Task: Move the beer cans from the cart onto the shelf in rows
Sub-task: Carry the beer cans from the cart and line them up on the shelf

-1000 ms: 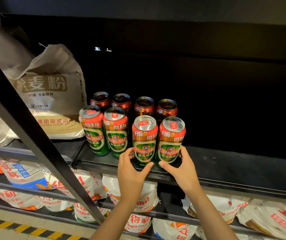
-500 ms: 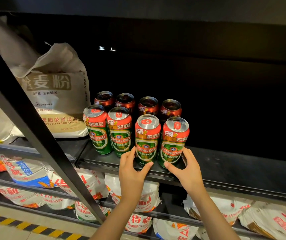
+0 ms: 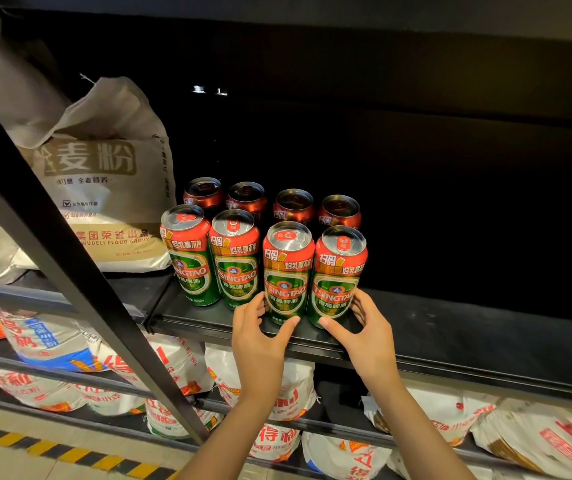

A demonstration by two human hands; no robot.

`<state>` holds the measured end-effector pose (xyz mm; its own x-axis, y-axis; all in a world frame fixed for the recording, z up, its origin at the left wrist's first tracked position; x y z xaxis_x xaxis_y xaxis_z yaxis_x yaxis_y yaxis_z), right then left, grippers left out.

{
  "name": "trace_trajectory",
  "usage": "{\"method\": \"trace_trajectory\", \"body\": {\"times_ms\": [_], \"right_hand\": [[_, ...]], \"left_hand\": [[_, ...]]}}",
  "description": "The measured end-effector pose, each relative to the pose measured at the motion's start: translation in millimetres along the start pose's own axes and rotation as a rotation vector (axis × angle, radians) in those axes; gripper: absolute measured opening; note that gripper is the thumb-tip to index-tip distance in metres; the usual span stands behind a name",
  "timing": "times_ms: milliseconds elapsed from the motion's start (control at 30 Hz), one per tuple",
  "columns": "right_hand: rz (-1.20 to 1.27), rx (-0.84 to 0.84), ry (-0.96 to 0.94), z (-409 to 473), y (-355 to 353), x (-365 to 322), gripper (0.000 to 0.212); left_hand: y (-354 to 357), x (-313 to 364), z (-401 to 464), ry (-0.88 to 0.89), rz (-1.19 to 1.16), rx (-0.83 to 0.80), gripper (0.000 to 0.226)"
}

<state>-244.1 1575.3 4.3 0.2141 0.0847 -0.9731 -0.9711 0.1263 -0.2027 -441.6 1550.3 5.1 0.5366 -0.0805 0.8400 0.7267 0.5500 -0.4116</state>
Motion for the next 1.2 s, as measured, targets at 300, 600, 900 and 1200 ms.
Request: {"method": "trace_trajectory", "body": {"times_ms": [300,600,900,1200], "right_hand": [[-0.035,0.024,-0.011,-0.2,3.1,-3.4,0.067],[-0.064,0.034,-0.005,-0.1,6.5,-2.8,0.071],[-0.101,0.018,-0.011,-0.9,6.5,-3.5,0.068],[-0.322,0.010,0.034,-31.1,-17.3,-20.2,0.050]], "left_hand": [[0.0,0.6,0.6,-0.026,-0.033,0.031,0.056],[3.6,3.2,1.1,-0.059,-0.026,0.073,0.058],[3.8,1.3,-0.8,-0.089,0.002,0.027,0.054],[-7.2,-1.8,12.1,-0.101,0.129,-0.482,0.048]]}}
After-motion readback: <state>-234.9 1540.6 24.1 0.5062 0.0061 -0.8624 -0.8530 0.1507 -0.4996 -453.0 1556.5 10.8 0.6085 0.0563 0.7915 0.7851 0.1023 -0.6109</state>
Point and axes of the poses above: each hand's wrist, its own z-axis towards the middle knuckle, its own y-axis out of the palm, x = y × z, the point moved 8 cm from there along z, towards the middle knuckle, and after that the axes turned 8 degrees about z, right-handed, at the moved point
